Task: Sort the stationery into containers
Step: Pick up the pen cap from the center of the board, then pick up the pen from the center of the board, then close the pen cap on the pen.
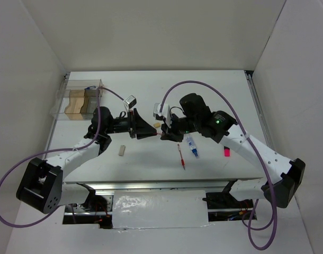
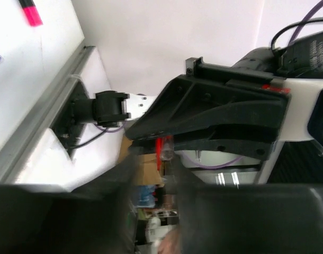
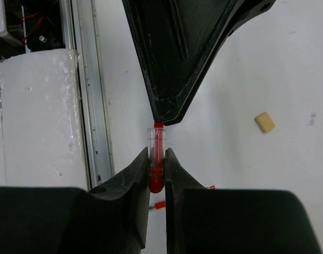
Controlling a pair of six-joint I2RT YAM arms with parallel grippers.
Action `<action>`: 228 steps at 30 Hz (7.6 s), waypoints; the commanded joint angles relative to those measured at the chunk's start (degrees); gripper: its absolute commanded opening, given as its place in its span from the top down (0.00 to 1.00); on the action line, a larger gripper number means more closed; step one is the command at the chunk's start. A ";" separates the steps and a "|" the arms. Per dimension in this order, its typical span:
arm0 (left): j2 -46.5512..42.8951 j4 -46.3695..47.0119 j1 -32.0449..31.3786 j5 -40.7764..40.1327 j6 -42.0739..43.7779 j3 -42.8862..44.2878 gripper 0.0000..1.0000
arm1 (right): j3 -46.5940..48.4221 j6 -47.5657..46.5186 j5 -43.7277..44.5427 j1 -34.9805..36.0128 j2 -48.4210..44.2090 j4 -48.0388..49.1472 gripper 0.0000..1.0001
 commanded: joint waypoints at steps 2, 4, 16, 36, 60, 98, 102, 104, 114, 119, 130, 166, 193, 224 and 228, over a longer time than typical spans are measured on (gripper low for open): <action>-0.72 -3.81 0.98 0.46 5.60 2.43 0.01 | 1.75 -1.09 0.43 0.10 -0.57 1.10 1.00; -0.72 -11.88 3.61 1.60 9.56 4.97 0.01 | -0.26 -1.53 0.52 -0.69 -2.23 0.48 1.00; 13.59 -92.99 7.15 1.97 130.33 48.21 0.27 | -14.42 9.36 -2.38 -27.92 -13.93 -4.43 1.00; 34.61 -90.33 -24.76 -22.56 175.95 49.89 0.39 | -16.19 13.06 -8.71 -56.15 -15.25 -10.41 1.00; 48.40 -86.62 -26.08 -18.08 188.61 54.81 0.53 | -17.77 5.94 -13.10 -62.39 -14.11 -12.17 1.00; 39.37 -87.87 -18.44 -28.27 148.03 36.19 0.87 | -12.85 4.88 -13.28 -56.95 -12.35 -11.82 1.00; 34.71 -82.77 -16.94 -29.41 140.29 30.04 0.83 | -12.14 5.85 -12.14 -54.23 -12.44 -11.03 1.00; 31.89 -78.74 -16.77 -31.43 135.89 26.97 0.77 | -11.97 6.55 -11.70 -53.52 -12.26 -10.51 1.00; 27.32 -67.12 -18.17 -36.18 123.40 19.40 0.57 | -11.61 8.31 -8.89 -48.95 -12.35 -9.36 1.00; 27.14 -65.36 -19.22 -37.85 122.26 17.55 0.57 | -12.05 8.40 -7.48 -47.81 -13.31 -9.19 1.00; 29.15 -67.81 -21.16 -37.42 125.77 18.34 0.59 | -12.23 8.58 -6.69 -46.84 -13.67 -8.92 1.00; -8.26 -69.58 -23.17 -58.49 131.37 18.79 1.00 | -13.03 6.82 -26.00 -33.40 -10.25 -19.63 1.00; -14.08 -69.74 -35.31 -60.54 135.89 25.28 1.00 | -6.70 11.48 -20.84 -16.16 -0.39 -11.47 1.00; -8.81 -76.96 -35.31 -56.58 132.54 29.68 1.00 | -4.93 11.92 -16.36 -12.65 -3.21 -9.54 1.00; -8.81 -76.78 -35.22 -56.49 132.45 29.33 1.00 | -5.20 11.39 -15.65 -12.30 -3.65 -10.06 1.00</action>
